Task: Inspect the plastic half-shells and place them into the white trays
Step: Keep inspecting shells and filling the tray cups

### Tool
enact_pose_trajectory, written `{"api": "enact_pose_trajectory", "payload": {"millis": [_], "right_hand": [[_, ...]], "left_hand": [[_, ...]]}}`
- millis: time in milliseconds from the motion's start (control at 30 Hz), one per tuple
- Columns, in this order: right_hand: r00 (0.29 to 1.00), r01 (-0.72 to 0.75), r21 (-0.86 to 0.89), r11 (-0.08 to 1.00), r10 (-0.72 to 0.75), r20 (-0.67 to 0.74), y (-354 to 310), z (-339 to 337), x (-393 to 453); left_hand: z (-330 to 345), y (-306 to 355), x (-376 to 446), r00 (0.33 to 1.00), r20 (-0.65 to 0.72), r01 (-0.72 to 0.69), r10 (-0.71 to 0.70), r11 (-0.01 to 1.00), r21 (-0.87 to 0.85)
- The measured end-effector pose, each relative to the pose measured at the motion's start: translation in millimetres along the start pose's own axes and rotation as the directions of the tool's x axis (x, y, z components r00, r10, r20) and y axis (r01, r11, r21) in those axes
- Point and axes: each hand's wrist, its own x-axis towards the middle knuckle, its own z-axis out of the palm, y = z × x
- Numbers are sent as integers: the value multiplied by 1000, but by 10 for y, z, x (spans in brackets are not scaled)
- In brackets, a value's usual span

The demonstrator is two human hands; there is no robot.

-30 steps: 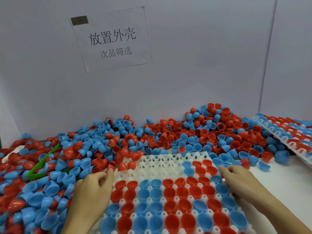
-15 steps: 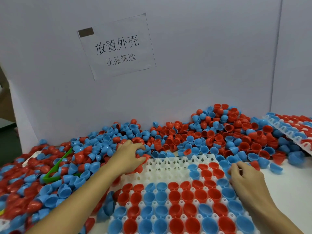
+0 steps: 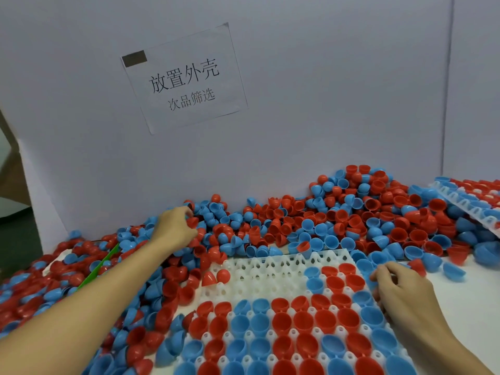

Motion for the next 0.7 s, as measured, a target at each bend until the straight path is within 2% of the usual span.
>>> {"api": "enact_pose_trajectory", "payload": {"millis": [67,100,133,200,267,333,500,567,633,667,700], "right_hand": [[1000,-1,0,1000,1,0,6,8,6],[1000,-1,-2,1000,1,-2,12,10,9],[1000,1,-6,1000,-1,-4,15,11,12],[1000,9,-16,1000,-9,-3,22,10,11],[1000,17,-21,1000,-17,0,22,4,6],[1000,28,-19,999,-28,-2,25,-1,1],[1000,25,24,999,-26,4,48,8,16],[1000,16,36,999,-16,8,62,14,29],[1000,13,47,999,-14,11,61,23,37],[1000,22,46,999,-22,11,45,26,37],[999,45,36,998,-45,6,21,29,36]], "left_hand": [[-63,-100,-35,1000,16,4,-9,955,296],[-52,-99,-79,997,28,-71,65,933,352],[-22,-76,-132,983,68,-184,171,923,339],[45,-3,-247,906,275,-376,323,911,171],[119,72,-318,801,518,-407,299,907,106],[158,105,-336,757,600,-412,259,902,131],[109,54,-328,801,546,-346,244,934,89],[50,8,-344,842,480,-303,248,952,39],[28,-23,-413,892,380,-191,245,966,-175],[32,-15,-478,909,348,-100,229,931,-351],[48,6,-559,911,348,-4,222,847,-531]]}}
